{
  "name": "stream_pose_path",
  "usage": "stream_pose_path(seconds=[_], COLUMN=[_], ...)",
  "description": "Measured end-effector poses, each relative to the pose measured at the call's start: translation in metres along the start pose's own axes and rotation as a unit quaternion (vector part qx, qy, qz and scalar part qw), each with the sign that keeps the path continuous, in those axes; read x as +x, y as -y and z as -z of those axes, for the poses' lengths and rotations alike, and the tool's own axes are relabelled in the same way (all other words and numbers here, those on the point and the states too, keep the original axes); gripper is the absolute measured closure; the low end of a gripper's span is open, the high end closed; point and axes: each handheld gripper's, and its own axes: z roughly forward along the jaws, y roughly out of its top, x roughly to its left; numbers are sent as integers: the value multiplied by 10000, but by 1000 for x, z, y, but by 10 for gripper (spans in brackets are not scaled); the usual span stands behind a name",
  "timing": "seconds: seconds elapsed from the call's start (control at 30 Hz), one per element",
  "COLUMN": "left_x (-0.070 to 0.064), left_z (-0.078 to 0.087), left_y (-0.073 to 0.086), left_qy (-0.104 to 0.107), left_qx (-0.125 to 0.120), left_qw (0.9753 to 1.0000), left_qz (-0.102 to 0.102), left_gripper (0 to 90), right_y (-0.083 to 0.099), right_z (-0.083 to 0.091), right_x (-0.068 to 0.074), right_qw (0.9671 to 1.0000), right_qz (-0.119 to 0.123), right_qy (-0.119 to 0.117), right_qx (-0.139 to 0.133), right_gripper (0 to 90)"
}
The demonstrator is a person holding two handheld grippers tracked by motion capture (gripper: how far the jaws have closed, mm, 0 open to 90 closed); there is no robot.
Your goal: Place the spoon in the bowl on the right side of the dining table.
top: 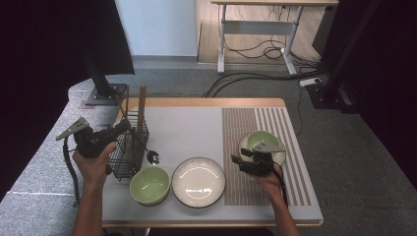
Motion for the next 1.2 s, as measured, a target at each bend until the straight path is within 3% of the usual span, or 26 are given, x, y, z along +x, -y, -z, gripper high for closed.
stream_pose_path(seconds=[1.2], left_x=[-31], left_z=[-51], left_y=[17], left_qy=[433], left_qx=[458], left_qw=[9979], left_qz=[-124], left_gripper=[900], right_y=[-8], right_z=[6], right_x=[5], right_qw=[9998], right_qz=[83], right_qy=[43], right_qx=[-175], right_gripper=[470])
